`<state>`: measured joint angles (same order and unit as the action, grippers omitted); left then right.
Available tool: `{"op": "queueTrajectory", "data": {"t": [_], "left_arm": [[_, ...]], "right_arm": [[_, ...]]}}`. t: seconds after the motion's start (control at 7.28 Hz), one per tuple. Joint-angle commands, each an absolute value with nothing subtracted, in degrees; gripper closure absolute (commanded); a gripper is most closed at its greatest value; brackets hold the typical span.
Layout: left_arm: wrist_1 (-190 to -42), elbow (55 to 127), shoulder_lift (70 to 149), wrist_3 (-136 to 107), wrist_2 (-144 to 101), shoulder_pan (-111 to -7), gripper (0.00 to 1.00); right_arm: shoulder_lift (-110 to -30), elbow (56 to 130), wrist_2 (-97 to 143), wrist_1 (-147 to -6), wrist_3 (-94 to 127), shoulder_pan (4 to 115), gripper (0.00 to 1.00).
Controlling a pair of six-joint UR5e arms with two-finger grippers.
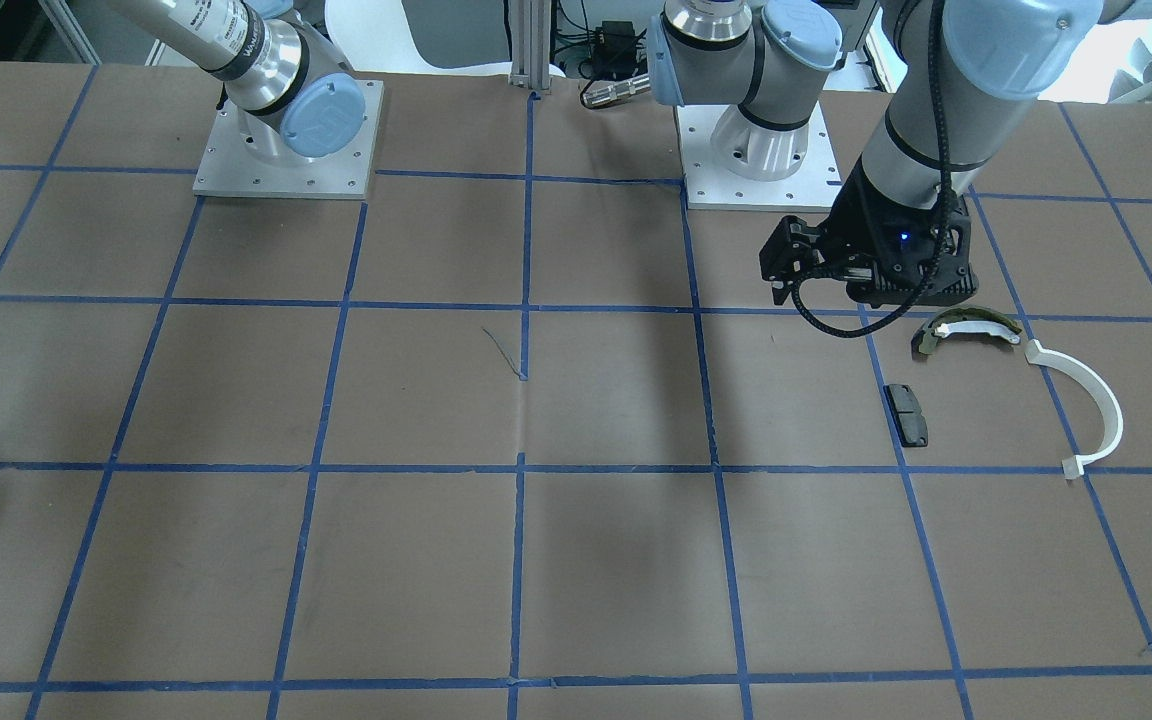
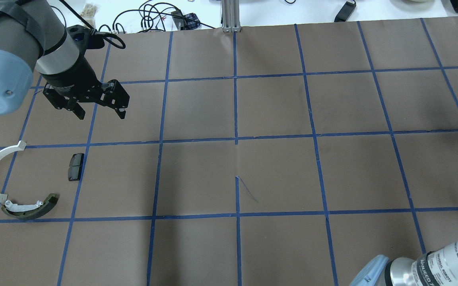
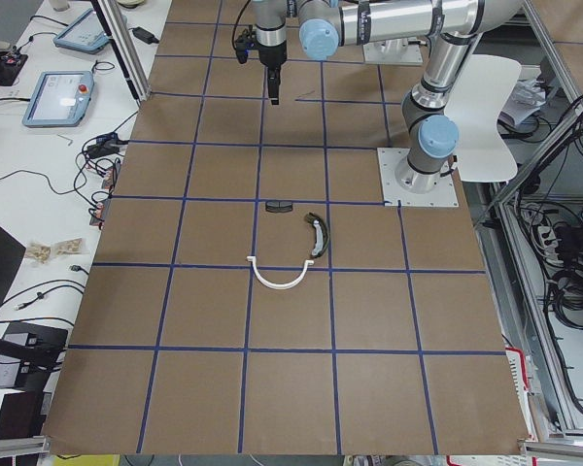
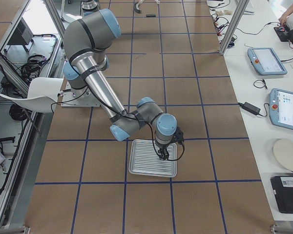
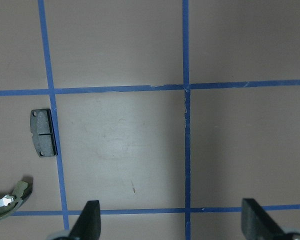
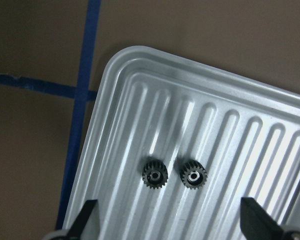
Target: Place bearing gear from tray to pile
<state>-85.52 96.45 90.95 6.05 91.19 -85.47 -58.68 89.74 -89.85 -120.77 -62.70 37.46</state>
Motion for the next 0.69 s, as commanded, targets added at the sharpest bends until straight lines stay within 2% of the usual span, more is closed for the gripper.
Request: {"op": "queueTrajectory", "data": {"t": [0.0, 0.55], "left_arm": [[-83.3, 96.3, 91.5, 5.7, 91.4, -85.3, 0.00], [-83.2, 96.5, 91.6, 6.1, 91.2, -85.5, 0.00]], "right_arm": [[-57.0, 89.7, -90.0, -121.6, -55.3, 37.4, 0.00], [-55.5, 89.7, -90.6, -122.1, -38.8, 37.4, 0.00]]}}
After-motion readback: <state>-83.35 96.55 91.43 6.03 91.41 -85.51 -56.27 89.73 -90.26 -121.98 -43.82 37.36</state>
